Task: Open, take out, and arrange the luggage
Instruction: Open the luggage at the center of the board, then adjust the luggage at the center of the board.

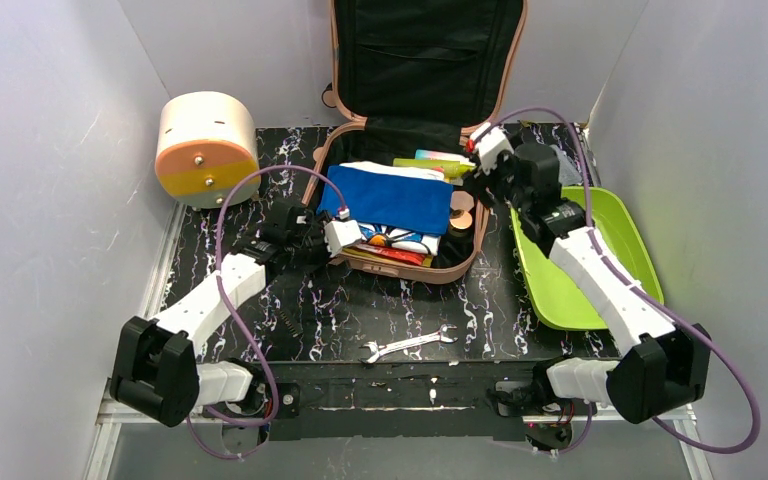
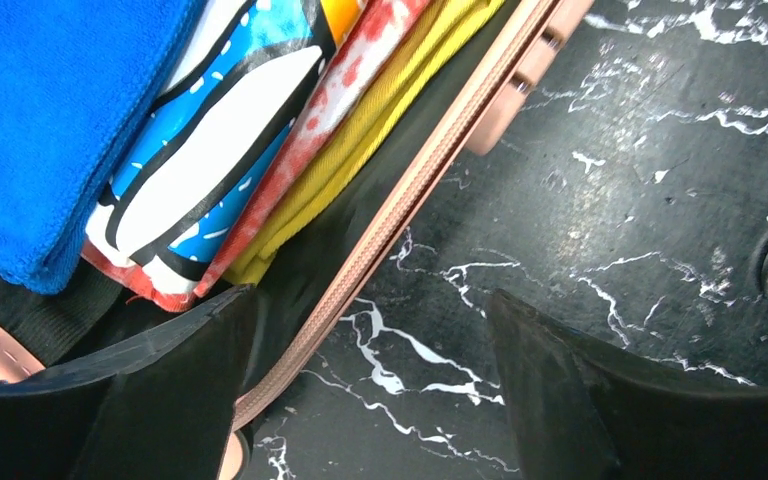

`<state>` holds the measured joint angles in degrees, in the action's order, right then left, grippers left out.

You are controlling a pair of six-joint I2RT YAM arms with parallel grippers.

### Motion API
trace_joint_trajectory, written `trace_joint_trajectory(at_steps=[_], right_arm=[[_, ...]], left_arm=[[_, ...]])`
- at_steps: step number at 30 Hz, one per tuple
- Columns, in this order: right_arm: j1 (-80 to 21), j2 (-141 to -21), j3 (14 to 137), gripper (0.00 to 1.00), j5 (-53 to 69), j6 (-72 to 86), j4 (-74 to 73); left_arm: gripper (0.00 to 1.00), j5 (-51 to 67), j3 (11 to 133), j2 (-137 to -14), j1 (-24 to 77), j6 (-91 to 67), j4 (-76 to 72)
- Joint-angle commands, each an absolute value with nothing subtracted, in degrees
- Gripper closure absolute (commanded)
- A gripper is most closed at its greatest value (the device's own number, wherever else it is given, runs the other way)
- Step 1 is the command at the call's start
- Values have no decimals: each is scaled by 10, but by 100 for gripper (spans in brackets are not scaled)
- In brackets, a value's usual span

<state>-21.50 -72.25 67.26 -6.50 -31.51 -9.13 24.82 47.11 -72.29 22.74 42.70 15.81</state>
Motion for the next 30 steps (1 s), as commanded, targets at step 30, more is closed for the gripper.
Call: trace_joint_trajectory(at_steps=[30], right_arm=[[-94, -815, 654, 12, 129, -115, -171]], left_arm=[[2, 156, 583, -636, 91, 299, 173]])
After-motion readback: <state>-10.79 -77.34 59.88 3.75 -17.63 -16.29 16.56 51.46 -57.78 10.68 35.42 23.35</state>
